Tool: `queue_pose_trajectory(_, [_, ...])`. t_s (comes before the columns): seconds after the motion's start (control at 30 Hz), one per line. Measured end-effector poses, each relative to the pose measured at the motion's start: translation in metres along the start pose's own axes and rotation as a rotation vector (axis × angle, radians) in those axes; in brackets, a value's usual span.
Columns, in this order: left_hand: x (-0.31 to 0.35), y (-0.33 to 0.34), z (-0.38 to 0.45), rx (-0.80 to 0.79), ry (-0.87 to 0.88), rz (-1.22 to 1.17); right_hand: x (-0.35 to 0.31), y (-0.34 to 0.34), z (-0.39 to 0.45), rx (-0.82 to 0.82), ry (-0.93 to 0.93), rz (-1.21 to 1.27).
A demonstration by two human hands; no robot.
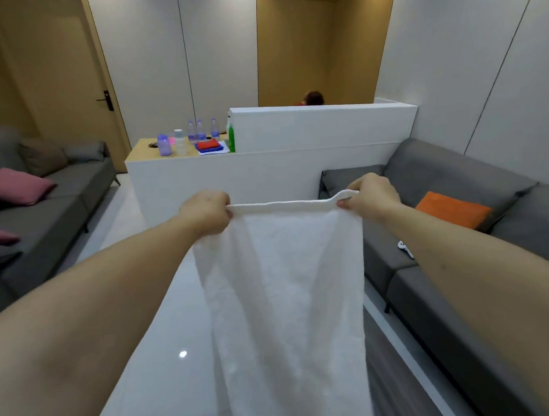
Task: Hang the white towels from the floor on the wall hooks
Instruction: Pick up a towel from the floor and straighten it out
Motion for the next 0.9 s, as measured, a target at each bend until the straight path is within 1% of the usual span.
queue_pose_trajectory(0.07, [-0.008, -0.016, 0.029, 0.078, -0.027, 0.034, -0.01, -0.006, 0.035, 0.065, 0.011, 0.035])
queue_pose_trajectory(0.2, [-0.017, -0.068, 0.073, 0.318, -0.059, -0.013, -0.036, -0.032, 0.098, 0.174, -0.036, 0.27])
queue_pose_trajectory(0.3, [-0.017, -0.103, 0.09, 0.47, -0.057, -0.042, -0.051, -0.053, 0.124, 0.261, -0.104, 0.434])
queue_pose_trajectory(0.4, [-0.015, -0.122, 0.098, 0.585, -0.077, -0.041, -0.053, -0.065, 0.134, 0.346, -0.167, 0.431])
queue_pose_trajectory(0.47, [-0.011, -0.12, 0.1, 0.616, -0.072, -0.032, -0.041, -0.064, 0.136, 0.334, -0.206, 0.44])
queue_pose_trajectory(0.6, [0.009, -0.074, 0.087, 0.646, -0.059, -0.041, 0.005, -0.037, 0.123, 0.267, -0.221, 0.377])
queue_pose_trajectory(0.73, [0.031, 0.005, 0.05, 0.553, -0.092, -0.049, 0.071, 0.002, 0.085, 0.249, -0.238, 0.282])
queue_pose_trajectory(0.9, [0.063, 0.124, -0.017, 0.37, -0.172, -0.044, 0.165, 0.062, 0.017, 0.006, -0.173, 0.229])
Point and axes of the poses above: each hand's wrist, its own z-axis towards the middle knuckle, its own y-axis out of the palm, x = y × z, the point moved 1 cm from there along z, towards the middle knuckle, and after that the axes turned 14 degrees about -x, right-handed, at the moved point
